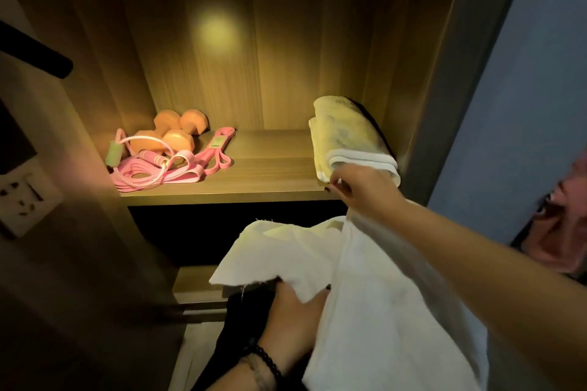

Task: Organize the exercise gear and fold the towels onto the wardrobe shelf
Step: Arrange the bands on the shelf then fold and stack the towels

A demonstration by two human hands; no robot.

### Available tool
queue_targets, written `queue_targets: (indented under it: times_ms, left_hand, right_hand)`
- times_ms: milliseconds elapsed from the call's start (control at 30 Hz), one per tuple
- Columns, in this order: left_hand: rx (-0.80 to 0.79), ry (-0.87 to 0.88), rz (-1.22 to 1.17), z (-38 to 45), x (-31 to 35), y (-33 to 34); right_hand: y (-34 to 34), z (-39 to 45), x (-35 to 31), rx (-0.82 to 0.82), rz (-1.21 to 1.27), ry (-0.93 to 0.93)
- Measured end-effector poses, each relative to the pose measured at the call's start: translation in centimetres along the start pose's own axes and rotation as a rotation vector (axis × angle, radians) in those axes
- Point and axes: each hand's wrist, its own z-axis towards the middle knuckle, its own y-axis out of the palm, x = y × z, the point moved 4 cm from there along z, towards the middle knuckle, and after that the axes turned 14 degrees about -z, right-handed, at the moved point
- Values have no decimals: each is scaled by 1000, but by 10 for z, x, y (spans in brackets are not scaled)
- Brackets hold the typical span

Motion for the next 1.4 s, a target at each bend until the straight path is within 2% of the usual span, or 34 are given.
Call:
queue_targets:
  times_ms: [67,167,233,333,400,467,533,633,700,800,1067,1167,1233,1400]
  left_hand:
    - [-66,-100,41,2,13,-15]
    - [-31,-320,189,12,33,-56]
    - [17,-290,289,35,50,-80]
    - [148,-81,377,84,72,-104]
    - [210,42,512,127,71,-111]
    - [198,54,685,170,56,-117]
    - [133,-25,847,205,37,-120]
    - [31,-268,772,239,11,-120]
    - [-26,-400,706,248,-1,-118]
    - [-52,-491,619,252,-9,-113]
    - [-41,-502,424,237,2,-111]
    - [-13,-434,282,214,12,-106]
    - [-4,-329,183,195,26,-102]
    - [-58,11,100,141,79,-84]
  right_hand:
    - [22,-15,-4,-41,-147,45]
    - [40,-40,-7,-194,-301,246]
    - [53,-50,-9,-402,-200,374]
    - [69,-52,-12,-649,-58,496]
    - [71,-48,-12,-718,-70,508]
    - [70,-43,-18,-786,-108,459]
    - [69,-40,-24,-837,-122,409]
    - [64,-39,-31,-869,-122,364]
    - [60,-38,-34,-863,-115,345]
    - [54,-38,-36,-835,-91,345]
    - [53,-39,-22,-724,-70,372]
    - [51,-46,-7,-678,60,405]
    - [44,-50,4,-586,250,474]
    - [-4,-54,17,-128,707,675]
